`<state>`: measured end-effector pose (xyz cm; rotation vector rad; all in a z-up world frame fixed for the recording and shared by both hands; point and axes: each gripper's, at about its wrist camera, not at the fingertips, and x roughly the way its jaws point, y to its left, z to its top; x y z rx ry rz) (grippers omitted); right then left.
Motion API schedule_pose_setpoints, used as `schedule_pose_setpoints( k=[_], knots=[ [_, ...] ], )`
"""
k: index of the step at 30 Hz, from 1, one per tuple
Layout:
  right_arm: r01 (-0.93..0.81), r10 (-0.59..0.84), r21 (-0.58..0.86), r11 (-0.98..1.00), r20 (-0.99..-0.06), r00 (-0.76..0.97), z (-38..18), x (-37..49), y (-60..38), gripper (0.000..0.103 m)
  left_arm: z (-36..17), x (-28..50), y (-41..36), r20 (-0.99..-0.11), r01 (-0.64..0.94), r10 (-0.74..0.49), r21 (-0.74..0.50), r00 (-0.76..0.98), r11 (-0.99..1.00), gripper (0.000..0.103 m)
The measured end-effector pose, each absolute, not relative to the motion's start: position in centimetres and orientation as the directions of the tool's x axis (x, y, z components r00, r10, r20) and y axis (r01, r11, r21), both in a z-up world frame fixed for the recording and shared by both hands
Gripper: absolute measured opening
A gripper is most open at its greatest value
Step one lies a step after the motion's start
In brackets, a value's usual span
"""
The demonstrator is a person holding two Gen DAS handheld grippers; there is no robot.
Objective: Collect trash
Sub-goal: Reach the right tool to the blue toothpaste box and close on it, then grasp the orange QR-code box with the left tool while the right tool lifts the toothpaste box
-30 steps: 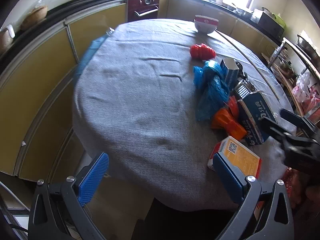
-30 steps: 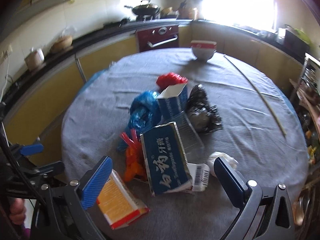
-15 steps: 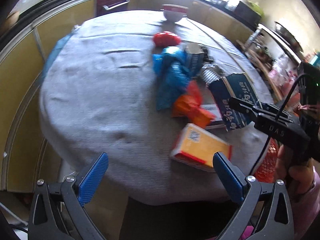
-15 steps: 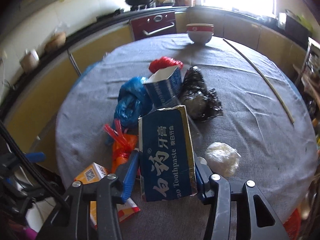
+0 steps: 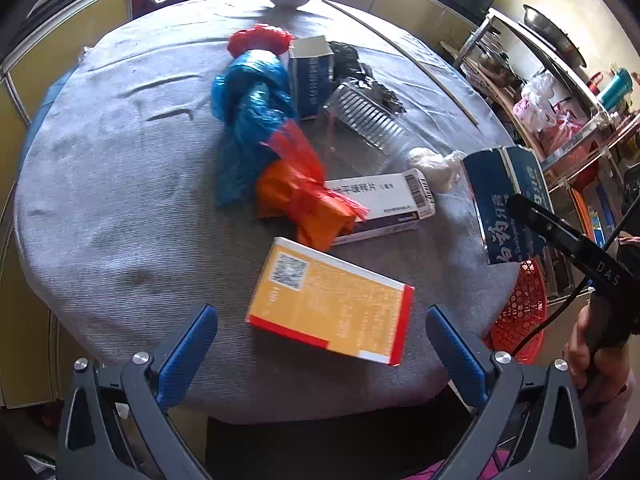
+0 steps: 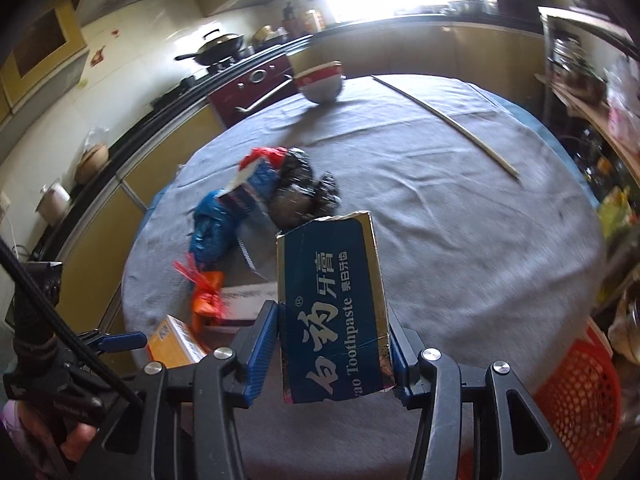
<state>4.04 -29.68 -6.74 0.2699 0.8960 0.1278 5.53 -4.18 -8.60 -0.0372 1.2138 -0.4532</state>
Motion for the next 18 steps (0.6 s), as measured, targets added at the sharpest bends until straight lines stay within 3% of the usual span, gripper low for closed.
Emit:
schedule_pose_setpoints(
  k=[14, 17, 18],
  knots=[
    [0.049, 0.212, 0.311, 0.949, -0.745, 0.633, -7.9, 2.2, -31.9, 0.052, -10.7, 5.4, -6.0, -0.920, 0.356, -0.246, -0.130, 0.305, 0.925, 0.102],
    [0.057, 0.210, 0.320, 0.946, -0.734, 0.646, -7.7, 1.5, -32.4, 0.052, -10.9, 5.6, -5.9, -0.919, 0.358, -0.244, -0.124, 0.310, 0.925, 0.085],
    [0.059, 0.209, 0.324, 0.944, -0.730, 0.650, -7.6, 1.3, -32.6, 0.052, -11.0, 5.6, -5.9, -0.920, 0.357, -0.241, -0.123, 0.308, 0.926, 0.085]
  ],
)
